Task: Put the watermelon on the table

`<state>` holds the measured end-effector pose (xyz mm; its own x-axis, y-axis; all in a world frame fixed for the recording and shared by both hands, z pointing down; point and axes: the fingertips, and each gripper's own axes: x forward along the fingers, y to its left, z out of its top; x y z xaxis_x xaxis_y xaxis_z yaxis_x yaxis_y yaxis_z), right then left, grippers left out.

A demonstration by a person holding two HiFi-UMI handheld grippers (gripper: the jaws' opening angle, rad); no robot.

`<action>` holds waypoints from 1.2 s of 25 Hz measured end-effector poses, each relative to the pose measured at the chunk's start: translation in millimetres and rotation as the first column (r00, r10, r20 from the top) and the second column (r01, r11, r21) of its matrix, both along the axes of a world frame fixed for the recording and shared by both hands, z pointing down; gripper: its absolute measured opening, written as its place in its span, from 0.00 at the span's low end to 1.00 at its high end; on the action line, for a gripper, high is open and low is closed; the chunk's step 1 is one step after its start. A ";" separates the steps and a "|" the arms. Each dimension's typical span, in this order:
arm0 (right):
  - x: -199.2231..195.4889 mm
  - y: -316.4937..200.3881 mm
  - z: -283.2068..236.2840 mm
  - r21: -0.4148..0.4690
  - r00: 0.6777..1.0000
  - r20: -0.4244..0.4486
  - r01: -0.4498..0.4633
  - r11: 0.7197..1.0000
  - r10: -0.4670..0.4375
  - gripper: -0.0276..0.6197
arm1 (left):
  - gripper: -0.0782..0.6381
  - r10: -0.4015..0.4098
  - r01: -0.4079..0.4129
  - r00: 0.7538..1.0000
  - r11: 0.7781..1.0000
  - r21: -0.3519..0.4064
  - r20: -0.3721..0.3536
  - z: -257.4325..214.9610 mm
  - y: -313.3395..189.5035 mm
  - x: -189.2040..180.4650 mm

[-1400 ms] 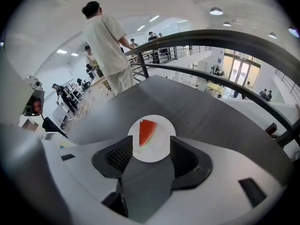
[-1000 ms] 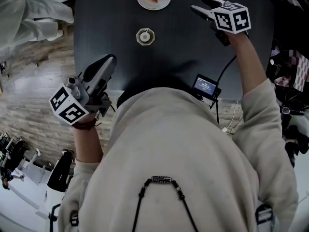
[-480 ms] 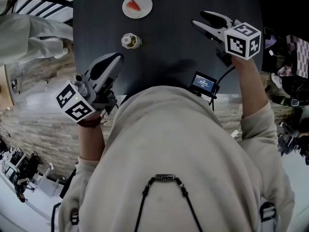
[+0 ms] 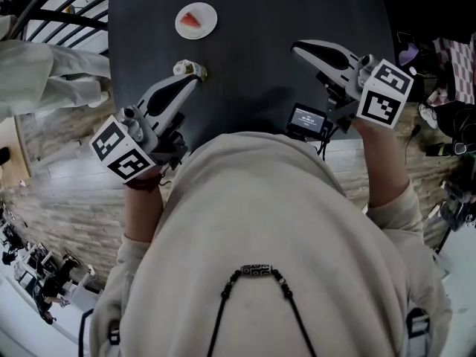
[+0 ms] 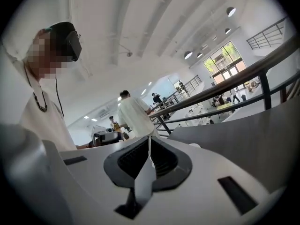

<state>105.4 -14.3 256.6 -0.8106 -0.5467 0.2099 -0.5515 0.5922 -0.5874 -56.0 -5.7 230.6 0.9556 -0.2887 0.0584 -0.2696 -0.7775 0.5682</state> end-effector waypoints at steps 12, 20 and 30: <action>10.2 23.2 -28.6 0.090 0.998 -0.019 -0.063 0.994 0.065 0.07 | 0.11 0.004 -0.003 1.000 0.998 0.067 -0.009 -18.0 6.2 16.5; 12.3 27.1 -43.5 0.119 0.998 -0.021 -0.054 0.991 0.057 0.07 | 0.11 0.024 -0.024 1.000 0.998 0.059 0.009 -16.4 12.3 18.2; 15.6 34.5 -54.0 0.169 0.998 -0.040 -0.032 0.985 0.039 0.07 | 0.11 0.041 -0.043 0.999 0.998 0.048 0.033 -10.9 19.4 19.2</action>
